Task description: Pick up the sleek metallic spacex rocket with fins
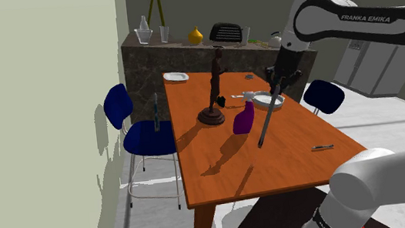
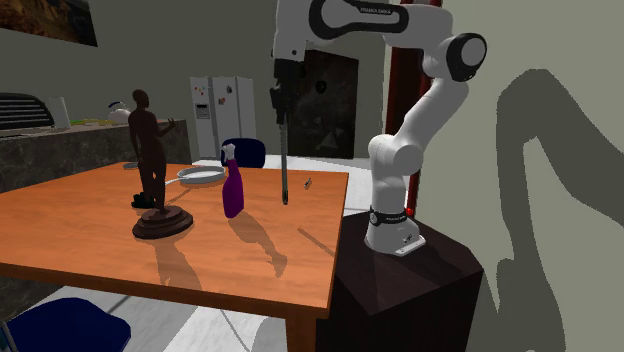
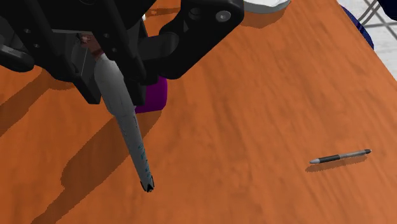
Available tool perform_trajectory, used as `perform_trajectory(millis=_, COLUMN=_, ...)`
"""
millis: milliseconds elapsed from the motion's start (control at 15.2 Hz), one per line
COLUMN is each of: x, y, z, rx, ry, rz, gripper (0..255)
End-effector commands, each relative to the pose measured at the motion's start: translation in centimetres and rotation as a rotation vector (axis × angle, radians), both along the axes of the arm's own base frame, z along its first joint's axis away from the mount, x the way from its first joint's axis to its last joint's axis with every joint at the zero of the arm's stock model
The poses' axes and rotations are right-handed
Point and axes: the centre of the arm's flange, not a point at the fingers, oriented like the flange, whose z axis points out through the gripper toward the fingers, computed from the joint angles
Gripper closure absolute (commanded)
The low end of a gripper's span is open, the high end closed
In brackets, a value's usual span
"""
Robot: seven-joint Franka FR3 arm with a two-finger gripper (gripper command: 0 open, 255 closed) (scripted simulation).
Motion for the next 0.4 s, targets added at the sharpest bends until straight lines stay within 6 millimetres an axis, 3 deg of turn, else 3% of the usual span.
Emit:
perform_trajectory(millis=0, x=0.0, y=0.1, z=1.1, rx=0.000, ry=0.000, rz=0.000, gripper=255)
perform_trajectory(millis=330, x=0.0, y=0.1, z=2.7, rx=0.000, ry=0.000, rz=0.000, gripper=255)
